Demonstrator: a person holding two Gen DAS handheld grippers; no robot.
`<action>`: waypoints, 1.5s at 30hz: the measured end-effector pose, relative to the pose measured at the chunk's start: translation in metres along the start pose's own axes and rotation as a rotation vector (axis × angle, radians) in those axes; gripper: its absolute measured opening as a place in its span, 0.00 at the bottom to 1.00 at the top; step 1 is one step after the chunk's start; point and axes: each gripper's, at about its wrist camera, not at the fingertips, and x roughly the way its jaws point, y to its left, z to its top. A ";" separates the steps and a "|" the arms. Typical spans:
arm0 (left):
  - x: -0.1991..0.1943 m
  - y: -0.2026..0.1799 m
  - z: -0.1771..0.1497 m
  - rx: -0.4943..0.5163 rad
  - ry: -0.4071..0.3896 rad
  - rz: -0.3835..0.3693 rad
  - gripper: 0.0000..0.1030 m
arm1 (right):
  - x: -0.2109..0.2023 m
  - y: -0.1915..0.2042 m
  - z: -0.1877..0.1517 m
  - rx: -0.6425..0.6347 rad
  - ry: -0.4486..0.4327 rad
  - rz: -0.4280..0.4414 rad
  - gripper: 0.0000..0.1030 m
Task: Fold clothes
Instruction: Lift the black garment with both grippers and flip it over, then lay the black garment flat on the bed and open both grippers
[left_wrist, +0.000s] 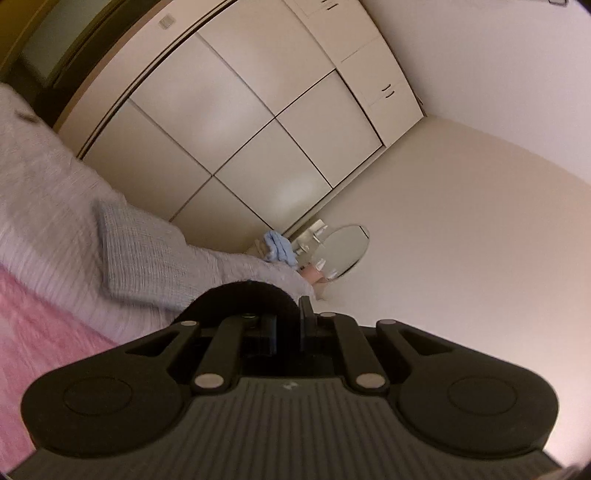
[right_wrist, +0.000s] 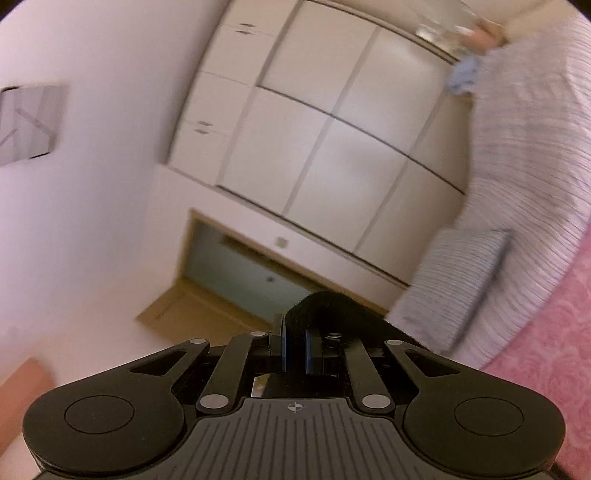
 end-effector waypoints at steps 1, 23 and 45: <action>0.000 -0.006 0.007 0.025 -0.020 -0.016 0.07 | 0.001 0.004 0.003 -0.008 -0.012 0.012 0.07; -0.215 0.129 -0.363 -0.216 0.525 0.756 0.05 | -0.129 -0.203 -0.218 -0.055 0.794 -0.664 0.12; -0.142 0.267 -0.466 -0.420 0.436 0.817 0.27 | -0.179 -0.360 -0.313 0.029 0.752 -0.699 0.43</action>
